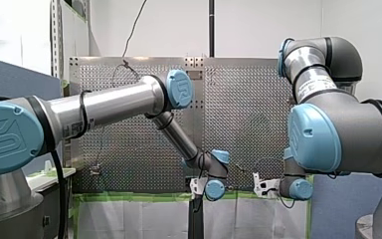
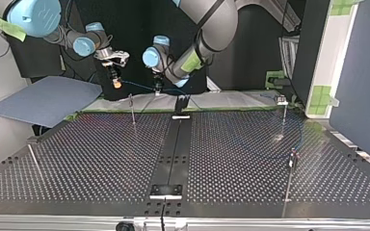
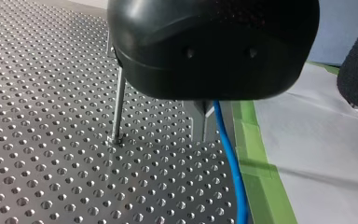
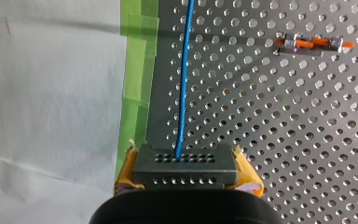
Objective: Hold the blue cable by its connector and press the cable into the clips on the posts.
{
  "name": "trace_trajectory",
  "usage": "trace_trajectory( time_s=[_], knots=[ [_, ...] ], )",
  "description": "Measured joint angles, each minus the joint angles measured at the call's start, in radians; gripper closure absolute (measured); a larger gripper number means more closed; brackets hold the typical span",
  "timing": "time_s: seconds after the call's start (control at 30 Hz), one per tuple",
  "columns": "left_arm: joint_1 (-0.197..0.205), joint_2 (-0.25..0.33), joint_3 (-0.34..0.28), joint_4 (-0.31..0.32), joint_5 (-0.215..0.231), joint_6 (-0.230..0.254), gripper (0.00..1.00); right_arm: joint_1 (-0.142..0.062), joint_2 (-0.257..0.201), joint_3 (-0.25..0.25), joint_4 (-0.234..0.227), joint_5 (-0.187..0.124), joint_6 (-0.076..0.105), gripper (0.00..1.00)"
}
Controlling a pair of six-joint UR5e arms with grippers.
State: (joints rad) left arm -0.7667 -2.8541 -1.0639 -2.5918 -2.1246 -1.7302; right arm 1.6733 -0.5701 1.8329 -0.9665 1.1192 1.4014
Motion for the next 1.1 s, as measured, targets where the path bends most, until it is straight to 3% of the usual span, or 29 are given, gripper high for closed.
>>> trace_trajectory(
  time_s=[0.3, 0.57, 0.8, 1.1],
  knots=[
    [-0.029, 0.008, 0.0, -0.02, -0.067, 0.012, 1.0, -0.009, 0.0, 0.0, 0.001, 0.003, 0.002, 1.0],
    [-0.105, 0.051, 0.002, -0.052, -0.148, 0.006, 1.0, -0.032, -0.03, 0.027, -0.007, -0.002, 0.009, 1.0],
    [-0.139, 0.058, 0.015, -0.051, -0.179, 0.018, 1.0, -0.056, -0.075, 0.047, -0.038, 0.017, 0.069, 1.0],
    [-0.135, 0.058, 0.057, -0.033, -0.15, 0.026, 1.0, -0.077, -0.082, 0.043, -0.108, 0.018, 0.155, 1.0]
  ],
)
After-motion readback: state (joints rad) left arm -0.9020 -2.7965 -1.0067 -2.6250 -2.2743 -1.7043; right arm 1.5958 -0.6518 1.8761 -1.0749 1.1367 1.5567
